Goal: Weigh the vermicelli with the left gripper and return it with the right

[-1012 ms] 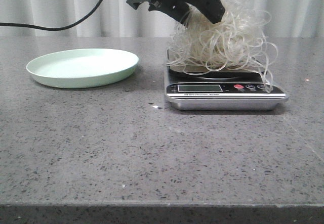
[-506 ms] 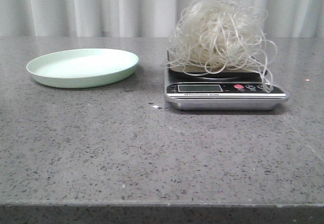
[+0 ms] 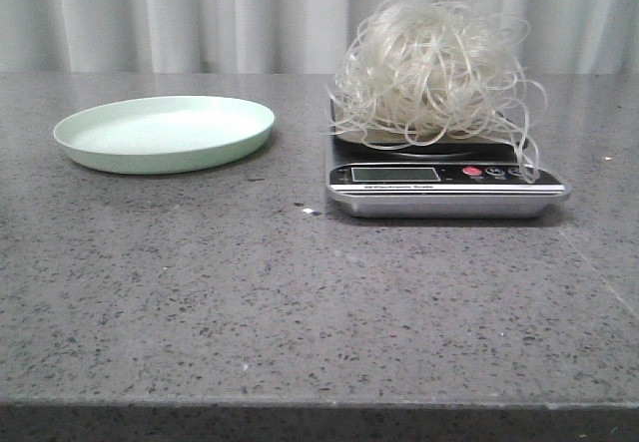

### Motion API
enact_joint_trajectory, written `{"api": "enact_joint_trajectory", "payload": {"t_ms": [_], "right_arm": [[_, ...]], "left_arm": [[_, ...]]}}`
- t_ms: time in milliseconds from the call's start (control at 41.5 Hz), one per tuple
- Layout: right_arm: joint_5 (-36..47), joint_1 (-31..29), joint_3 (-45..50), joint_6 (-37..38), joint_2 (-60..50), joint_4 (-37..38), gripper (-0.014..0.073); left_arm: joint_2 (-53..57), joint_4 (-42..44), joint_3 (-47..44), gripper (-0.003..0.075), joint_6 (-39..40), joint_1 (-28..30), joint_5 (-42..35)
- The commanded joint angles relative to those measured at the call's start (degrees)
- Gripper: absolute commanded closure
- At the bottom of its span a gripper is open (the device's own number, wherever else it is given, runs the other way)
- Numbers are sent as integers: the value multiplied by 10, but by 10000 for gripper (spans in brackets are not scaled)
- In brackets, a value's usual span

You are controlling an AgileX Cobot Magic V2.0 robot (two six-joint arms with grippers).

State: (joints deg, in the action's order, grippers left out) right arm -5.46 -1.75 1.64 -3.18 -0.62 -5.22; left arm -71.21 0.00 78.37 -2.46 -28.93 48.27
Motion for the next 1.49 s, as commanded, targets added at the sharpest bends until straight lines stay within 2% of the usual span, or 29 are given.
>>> {"api": "enact_joint_trajectory", "payload": {"t_ms": [0, 145, 386, 530, 699, 940, 1060, 1205, 1325, 1470], "right_arm": [[45, -3, -5, -2, -9, 1, 442], [51, -3, -5, -2, -9, 1, 442], [78, -3, -5, -2, -9, 1, 442], [93, -3, -5, -2, -9, 1, 442], [111, -3, -5, -2, -9, -1, 442], [146, -3, -10, -2, -9, -25, 442], [142, -3, -42, -2, -9, -45, 442], [95, -3, -119, -2, 21, -46, 442], [55, -3, -202, -2, 94, -49, 442], [13, 1, -306, -2, 197, -99, 442]], "left_arm": [[83, 51, -56, 431, 62, 2, -70], [177, 106, -171, 465, 117, 2, -95], [341, 120, -330, 527, 118, 2, -99], [437, 121, -396, 584, 118, 2, -116], [523, 121, -451, 584, 118, 2, -131], [589, 121, -491, 584, 118, 2, -161], [591, 121, -492, 584, 118, 2, -173], [591, 121, -492, 584, 118, 2, -186], [591, 121, -492, 584, 118, 2, -197], [591, 121, -492, 584, 118, 2, -204]]}}
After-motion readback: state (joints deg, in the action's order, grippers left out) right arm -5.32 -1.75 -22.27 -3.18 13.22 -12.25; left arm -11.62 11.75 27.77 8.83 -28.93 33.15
